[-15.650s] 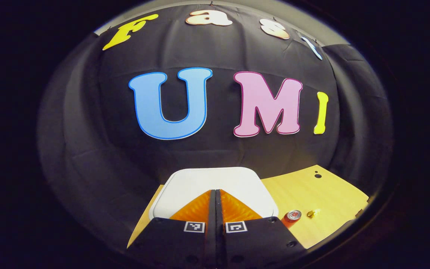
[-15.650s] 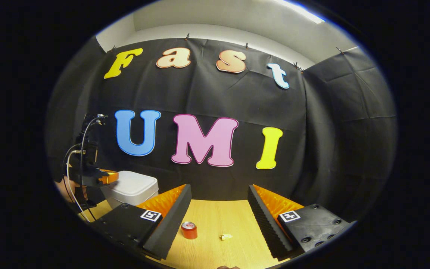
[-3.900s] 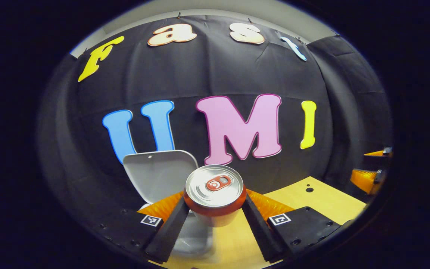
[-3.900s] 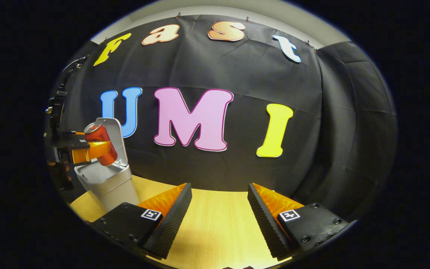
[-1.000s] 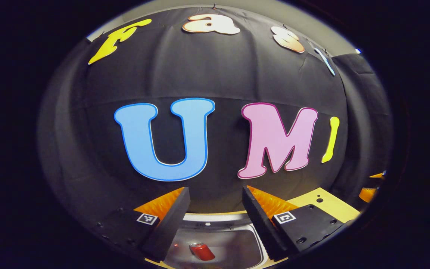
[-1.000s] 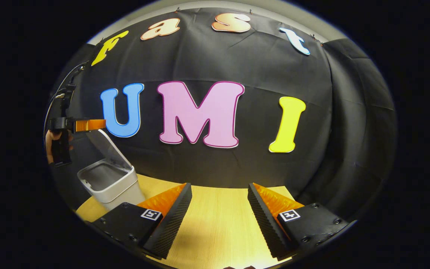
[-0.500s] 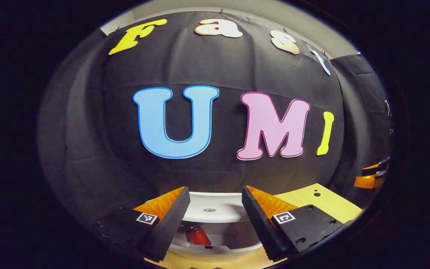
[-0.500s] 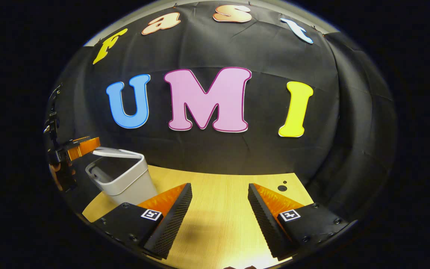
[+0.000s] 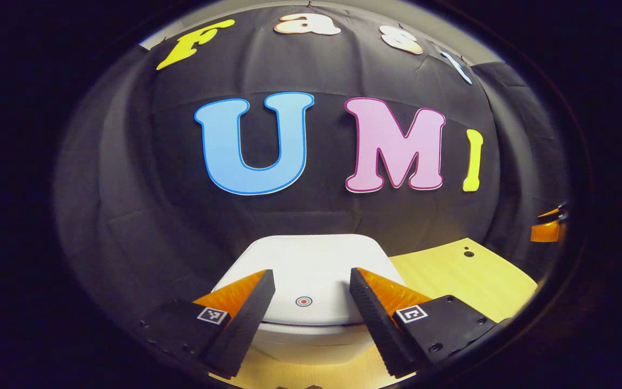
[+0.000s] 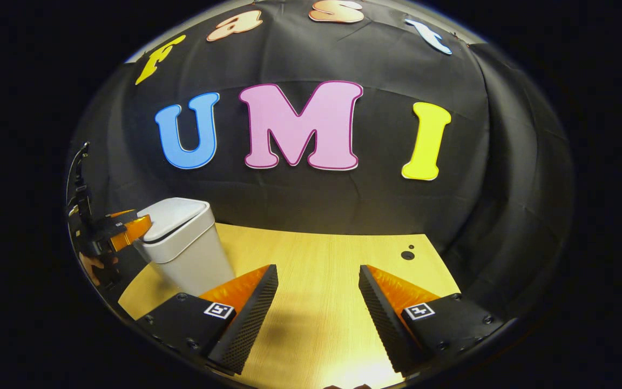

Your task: Press the lid of the desktop garbage bin to open it, pick up the crumpled paper on the desktop and throw it into the bin, then pick up the pop can on the desktop and drop it into the bin, and finally close the garbage bin lid.

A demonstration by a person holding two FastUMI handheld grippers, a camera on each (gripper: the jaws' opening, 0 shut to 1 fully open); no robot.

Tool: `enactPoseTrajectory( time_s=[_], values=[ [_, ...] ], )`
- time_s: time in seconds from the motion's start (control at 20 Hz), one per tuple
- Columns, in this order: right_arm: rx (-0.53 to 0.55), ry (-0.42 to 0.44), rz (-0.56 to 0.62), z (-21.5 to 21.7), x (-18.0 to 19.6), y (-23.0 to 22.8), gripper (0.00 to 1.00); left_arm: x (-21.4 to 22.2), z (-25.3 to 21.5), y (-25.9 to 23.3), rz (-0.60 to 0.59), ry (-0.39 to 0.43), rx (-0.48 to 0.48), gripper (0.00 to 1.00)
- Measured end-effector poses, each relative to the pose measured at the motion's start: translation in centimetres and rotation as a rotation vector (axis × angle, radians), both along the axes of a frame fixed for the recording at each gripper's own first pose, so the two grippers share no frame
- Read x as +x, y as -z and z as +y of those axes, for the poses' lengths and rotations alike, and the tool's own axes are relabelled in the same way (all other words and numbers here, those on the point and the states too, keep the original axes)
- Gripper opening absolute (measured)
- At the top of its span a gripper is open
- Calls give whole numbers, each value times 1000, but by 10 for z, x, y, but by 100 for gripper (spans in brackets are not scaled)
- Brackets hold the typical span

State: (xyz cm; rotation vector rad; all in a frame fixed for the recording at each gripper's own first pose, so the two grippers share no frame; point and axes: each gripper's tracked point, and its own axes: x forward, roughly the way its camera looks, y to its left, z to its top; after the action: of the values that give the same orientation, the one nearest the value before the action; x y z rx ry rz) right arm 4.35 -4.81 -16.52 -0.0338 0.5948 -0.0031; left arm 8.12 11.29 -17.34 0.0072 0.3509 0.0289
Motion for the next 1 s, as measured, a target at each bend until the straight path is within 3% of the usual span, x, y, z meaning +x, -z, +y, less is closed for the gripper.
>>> enactPoseTrajectory(
  time_s=[0.5, 0.65, 0.9, 1.0],
  values=[
    [6, -14, 3, 4, 1, 6, 98, -5, -4, 16, -25, 6, -8, 99],
    [7, -22, 2, 6, 0, 6, 98, -4, -3, 15, -86, 10, 10, 99],
    [9, -16, -19, 2, 0, -2, 98, -3, -5, 0, -79, -48, 31, 97],
    [5, -8, -49, 0, 1, -11, 98, -5, -19, -17, -102, -75, -18, 95]
  ],
)
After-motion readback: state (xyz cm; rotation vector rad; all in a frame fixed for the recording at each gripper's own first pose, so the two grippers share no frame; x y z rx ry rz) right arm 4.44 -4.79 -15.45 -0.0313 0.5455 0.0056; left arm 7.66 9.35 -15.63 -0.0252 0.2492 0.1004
